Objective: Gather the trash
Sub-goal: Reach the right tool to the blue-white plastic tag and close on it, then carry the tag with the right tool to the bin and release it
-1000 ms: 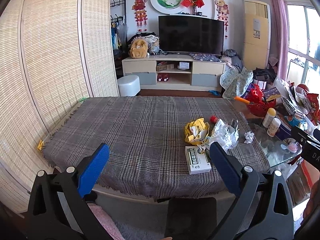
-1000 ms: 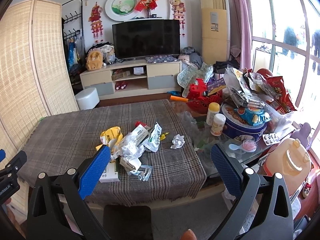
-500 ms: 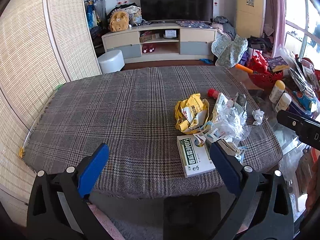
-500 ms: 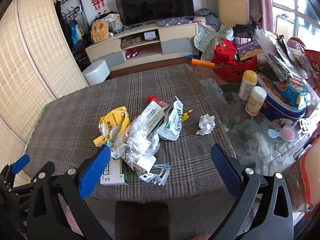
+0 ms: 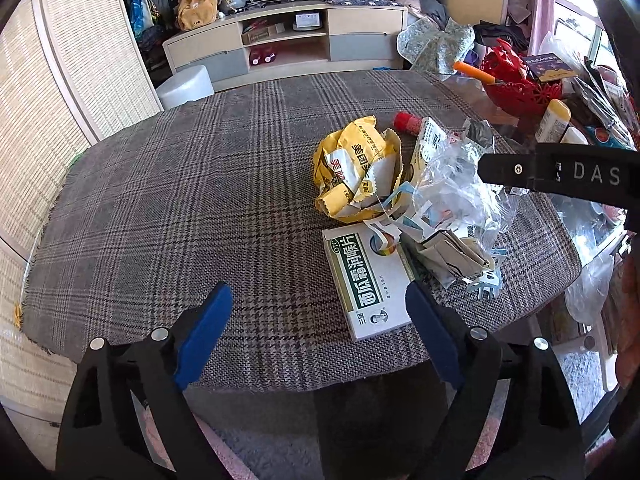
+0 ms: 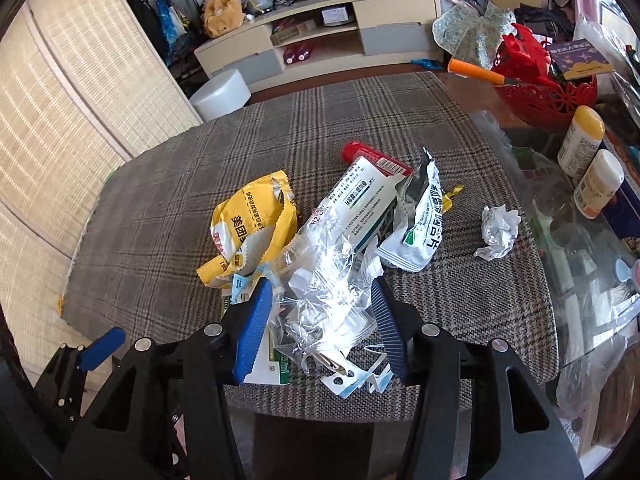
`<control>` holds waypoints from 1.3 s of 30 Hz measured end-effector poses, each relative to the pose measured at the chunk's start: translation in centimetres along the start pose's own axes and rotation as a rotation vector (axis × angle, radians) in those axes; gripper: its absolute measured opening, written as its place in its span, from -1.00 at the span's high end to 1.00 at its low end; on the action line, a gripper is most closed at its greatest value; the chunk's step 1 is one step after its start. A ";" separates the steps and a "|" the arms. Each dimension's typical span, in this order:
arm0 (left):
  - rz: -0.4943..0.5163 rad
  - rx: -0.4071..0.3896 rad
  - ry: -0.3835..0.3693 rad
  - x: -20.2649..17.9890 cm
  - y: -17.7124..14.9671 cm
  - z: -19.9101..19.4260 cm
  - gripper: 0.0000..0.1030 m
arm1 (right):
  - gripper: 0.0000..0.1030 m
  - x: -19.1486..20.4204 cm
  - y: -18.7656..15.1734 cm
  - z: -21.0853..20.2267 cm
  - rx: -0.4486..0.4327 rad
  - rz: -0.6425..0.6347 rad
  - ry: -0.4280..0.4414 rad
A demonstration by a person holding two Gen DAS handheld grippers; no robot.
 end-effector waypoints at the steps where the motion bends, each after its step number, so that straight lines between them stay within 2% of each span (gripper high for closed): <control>1: -0.002 0.000 -0.004 -0.1 0.2 0.1 -0.57 | -0.01 0.1 0.0 0.4 0.005 -0.003 0.007; 11: 0.029 -0.006 -0.031 -1.5 1.0 1.3 -0.57 | 0.05 0.3 0.0 3.2 0.058 0.014 0.023; 14: 0.028 -0.011 -0.048 -1.8 1.2 1.8 -0.57 | 0.24 0.1 0.1 3.3 0.058 0.010 0.037; 16: 0.021 -0.011 -0.066 -2.0 1.4 2.2 -0.57 | 0.53 0.1 0.4 3.0 0.048 0.004 0.043; 19: 0.018 -0.008 -0.091 -2.3 1.6 2.8 -0.57 | 0.70 0.1 0.5 2.6 0.038 -0.016 0.051; 24: 0.021 -0.010 -0.119 -3.3 2.0 3.4 -0.58 | 0.85 -0.5 0.8 1.5 0.002 -0.030 0.049; 29: 0.040 -0.018 -0.116 -4.2 3.0 3.9 -0.55 | 0.88 -0.7 1.5 -0.1 -0.041 -0.037 0.059; 31: 0.034 -0.008 -0.119 -4.3 3.4 4.5 -0.33 | 0.88 -0.8 1.7 -0.6 -0.058 -0.043 0.056; 33: 0.026 0.014 -0.147 -4.5 3.6 5.2 0.07 | 0.88 -0.9 1.8 -1.1 -0.070 -0.052 0.053; 34: 0.023 0.027 -0.154 -4.6 3.7 5.6 0.18 | 0.88 -0.9 1.8 -1.3 -0.077 -0.057 0.051; 36: 0.017 0.050 -0.176 -4.7 3.6 6.4 0.70 | 0.88 -1.1 1.8 -1.6 -0.088 -0.057 0.056; 39: 0.011 0.053 -0.186 -4.8 3.4 6.6 0.89 | 0.88 -1.3 1.7 -2.0 -0.097 -0.060 0.051</control>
Point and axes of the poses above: each gripper's, at about its wrist camera, not at the fingertips, and z roughly the way its jaws point, x to its left, y to its top, the point moved 6 cm from there along z, roughly the way its jaws point, and after that the axes turned 6 degrees about x, right-handed, at the moved point
